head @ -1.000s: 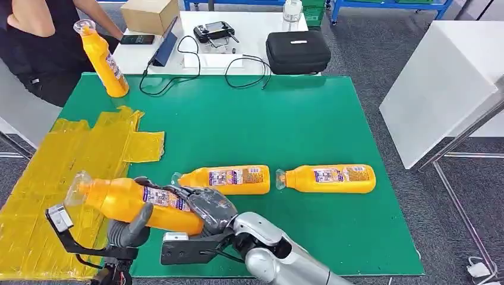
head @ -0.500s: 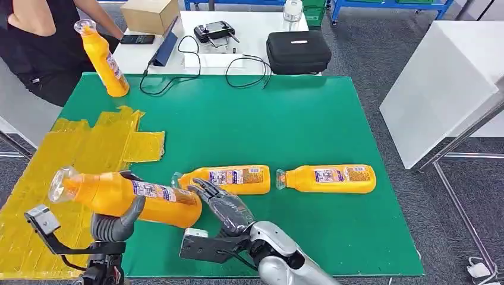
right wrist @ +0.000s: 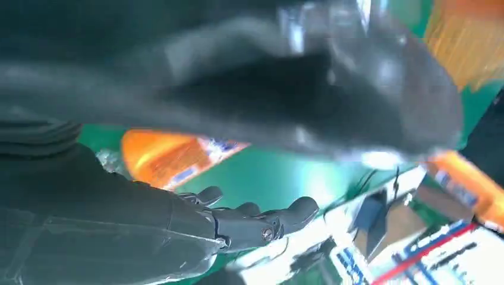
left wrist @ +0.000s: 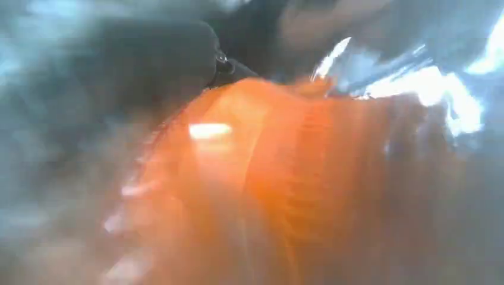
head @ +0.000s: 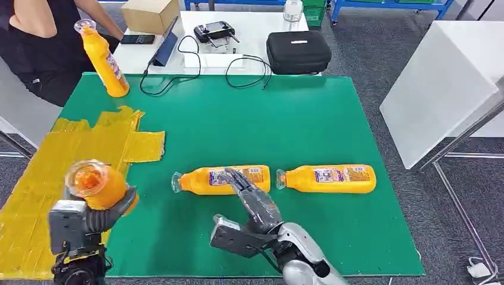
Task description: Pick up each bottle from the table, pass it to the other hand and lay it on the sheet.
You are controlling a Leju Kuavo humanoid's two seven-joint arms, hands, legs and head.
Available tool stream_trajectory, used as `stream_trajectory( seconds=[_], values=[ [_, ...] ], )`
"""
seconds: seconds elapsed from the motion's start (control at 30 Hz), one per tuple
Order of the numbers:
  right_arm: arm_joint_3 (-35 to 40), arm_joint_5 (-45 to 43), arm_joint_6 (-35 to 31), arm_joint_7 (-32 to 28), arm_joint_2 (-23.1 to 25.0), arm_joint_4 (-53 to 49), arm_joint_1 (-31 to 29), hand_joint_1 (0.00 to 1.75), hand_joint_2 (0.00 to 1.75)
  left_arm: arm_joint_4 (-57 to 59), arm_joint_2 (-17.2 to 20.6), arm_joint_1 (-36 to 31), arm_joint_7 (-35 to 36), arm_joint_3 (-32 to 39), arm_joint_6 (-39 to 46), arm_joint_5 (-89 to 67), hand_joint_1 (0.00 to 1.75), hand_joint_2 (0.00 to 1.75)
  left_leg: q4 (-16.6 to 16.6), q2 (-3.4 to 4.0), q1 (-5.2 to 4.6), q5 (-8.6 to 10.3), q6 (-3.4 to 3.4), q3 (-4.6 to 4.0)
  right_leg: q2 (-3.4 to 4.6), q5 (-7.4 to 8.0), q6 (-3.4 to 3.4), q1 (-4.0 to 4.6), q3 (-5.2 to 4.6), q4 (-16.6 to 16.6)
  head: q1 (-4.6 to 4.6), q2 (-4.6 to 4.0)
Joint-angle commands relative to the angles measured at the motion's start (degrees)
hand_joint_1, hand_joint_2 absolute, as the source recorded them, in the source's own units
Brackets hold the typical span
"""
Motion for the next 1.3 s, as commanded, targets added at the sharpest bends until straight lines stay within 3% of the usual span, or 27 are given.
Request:
stream_trajectory(
  seconds=[0.03, 0.2, 0.63, 0.67, 0.7, 0.8, 0.83, 1.3],
  values=[
    [-6.09, 2.0, 1.68, 1.19, -1.22, -6.5, 3.53, 0.0, 0.0, 19.16, 5.96, -7.06, 3.96, 2.86, 7.05, -18.7, 1.75, 1.75, -0.15, -0.17, -0.07, 0.0, -0.03, 0.25, -0.2, -0.09, -0.03, -0.07, 0.23, -0.05, 0.0, 0.0],
    [-5.84, 1.95, 2.6, 1.26, -0.75, -5.61, 3.39, 0.0, 0.0, 28.14, 7.59, -9.26, 6.78, 2.07, 7.02, -23.79, 1.75, 1.75, -0.13, -0.08, -0.05, -0.01, -0.03, 0.24, -0.12, -0.07, -0.03, -0.05, 0.21, -0.05, 0.0, 0.0],
    [-5.72, 2.05, 4.03, 1.64, 0.0, -4.84, 3.5, 0.0, 0.0, 30.48, 8.17, -9.46, 10.85, 0.65, 1.95, -27.06, 1.75, 1.75, -0.09, -0.01, -0.05, -0.03, -0.06, 0.23, -0.06, -0.06, -0.04, -0.04, 0.19, -0.02, 0.0, 0.0],
    [-5.69, 2.05, 4.09, 1.64, 0.03, -4.82, 3.47, 0.0, 0.0, 30.98, 8.21, -9.66, 10.96, 0.73, 1.73, -27.0, 0.0, 1.75, -0.12, -0.02, -0.05, -0.07, -0.08, 0.34, -0.08, -0.11, -0.07, -0.03, 0.28, -0.03, 0.0, 0.0],
    [-5.66, 2.1, 4.42, 1.79, 0.04, -4.71, 3.32, 0.0, 0.0, 32.23, 7.88, -10.23, 12.83, 1.67, 1.01, -26.9, 0.0, 0.0, -0.09, 0.0, -0.03, -0.05, -0.07, 0.27, -0.06, -0.07, -0.05, -0.02, 0.22, -0.03, 0.0, 0.0],
    [-5.63, 2.38, 5.01, 2.47, -0.21, -4.22, 2.9, 0.0, 0.0, 33.31, 7.89, -10.85, 13.94, 2.41, -0.11, -26.25, 0.0, 0.0, -0.09, 0.03, -0.04, -0.04, -0.06, 0.28, -0.02, -0.05, -0.04, -0.05, 0.21, -0.02, 0.0, 0.0],
    [-5.95, 2.58, 5.61, 3.27, -0.27, -3.29, 2.54, 0.0, 1.75, 34.03, 7.89, -11.2, 14.63, 2.87, -0.22, -26.58, 0.0, 0.0, -0.14, 0.04, -0.04, -0.07, -0.08, 0.39, -0.03, -0.09, -0.06, -0.05, 0.31, -0.05, 0.0, 0.0],
    [-6.59, 3.15, 6.78, 4.77, -0.23, -0.04, 0.83, 0.0, 1.75, 35.08, 7.24, -12.11, 17.29, 3.64, -0.64, -27.58, 0.0, 0.0, -0.09, 0.05, -0.03, -0.02, -0.06, 0.26, 0.02, -0.01, -0.04, -0.02, 0.24, -0.03, 0.0, 0.0]
  ],
)
